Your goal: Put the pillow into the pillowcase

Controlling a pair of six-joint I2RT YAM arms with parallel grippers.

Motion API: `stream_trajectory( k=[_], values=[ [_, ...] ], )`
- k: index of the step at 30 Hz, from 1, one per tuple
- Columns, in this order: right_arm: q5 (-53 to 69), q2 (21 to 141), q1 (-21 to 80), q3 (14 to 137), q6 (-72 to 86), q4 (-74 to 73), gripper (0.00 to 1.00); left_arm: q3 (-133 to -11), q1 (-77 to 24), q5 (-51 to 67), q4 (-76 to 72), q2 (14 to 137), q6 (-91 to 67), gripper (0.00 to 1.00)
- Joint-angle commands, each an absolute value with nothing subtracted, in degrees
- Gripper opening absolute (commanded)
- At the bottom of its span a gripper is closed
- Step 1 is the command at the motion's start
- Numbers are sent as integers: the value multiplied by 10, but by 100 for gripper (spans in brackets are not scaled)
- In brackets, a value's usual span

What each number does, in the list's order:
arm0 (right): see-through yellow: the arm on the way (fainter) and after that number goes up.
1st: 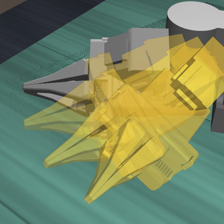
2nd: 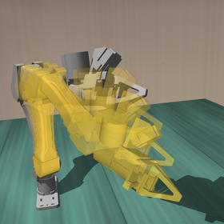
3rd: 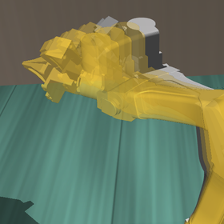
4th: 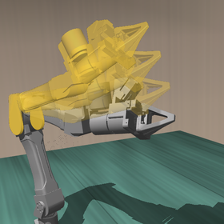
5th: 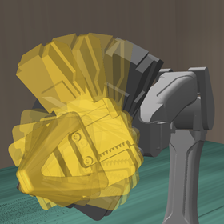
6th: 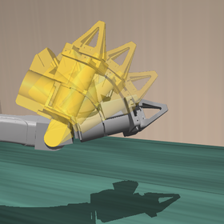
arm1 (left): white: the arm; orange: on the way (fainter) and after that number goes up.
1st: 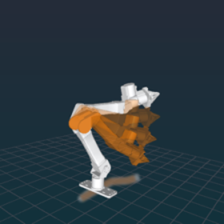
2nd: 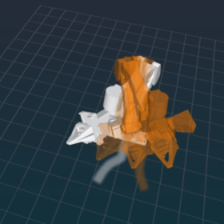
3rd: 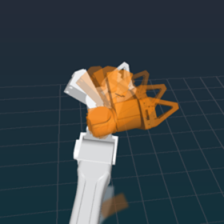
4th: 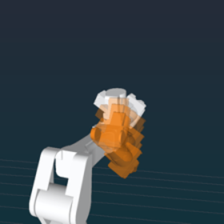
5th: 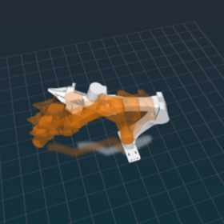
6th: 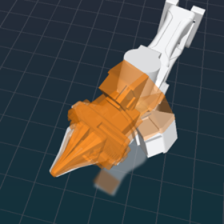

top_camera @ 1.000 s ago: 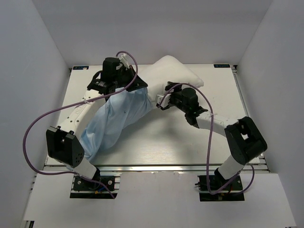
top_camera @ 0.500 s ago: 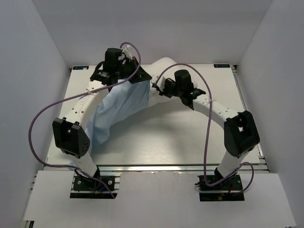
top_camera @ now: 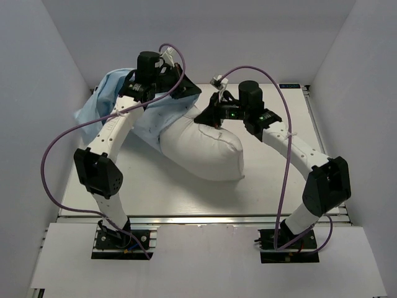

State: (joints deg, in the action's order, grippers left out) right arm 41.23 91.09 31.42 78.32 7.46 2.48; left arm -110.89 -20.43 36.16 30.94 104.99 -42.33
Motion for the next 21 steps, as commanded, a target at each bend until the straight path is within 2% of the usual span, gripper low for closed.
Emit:
stream_trajectory(
  k=[1,4,6,7,10,14,17,20,21],
  values=[
    [454,929,290,815,194,117,0,-1047,-206,337,281,989,-424,13],
    [438,955,271,809,203,88,0,-1010,-204,322,276,977,-420,36],
    [417,969,258,800,200,74,0,-1006,-203,319,274,976,-417,42],
    [411,984,255,798,197,58,0,-1012,-204,316,276,975,-416,48],
    [391,1008,238,791,187,42,0,-1041,-203,297,304,978,-395,59],
    [380,1018,218,787,186,45,0,-1152,-202,246,384,984,-331,63],
    [376,1024,213,802,182,39,0,-1184,-202,200,430,974,-284,63],
    [378,1037,207,824,183,33,0,-1117,-202,146,443,919,-249,63],
    [377,1040,207,828,181,32,0,-1038,-202,136,436,877,-247,63]
  ],
)
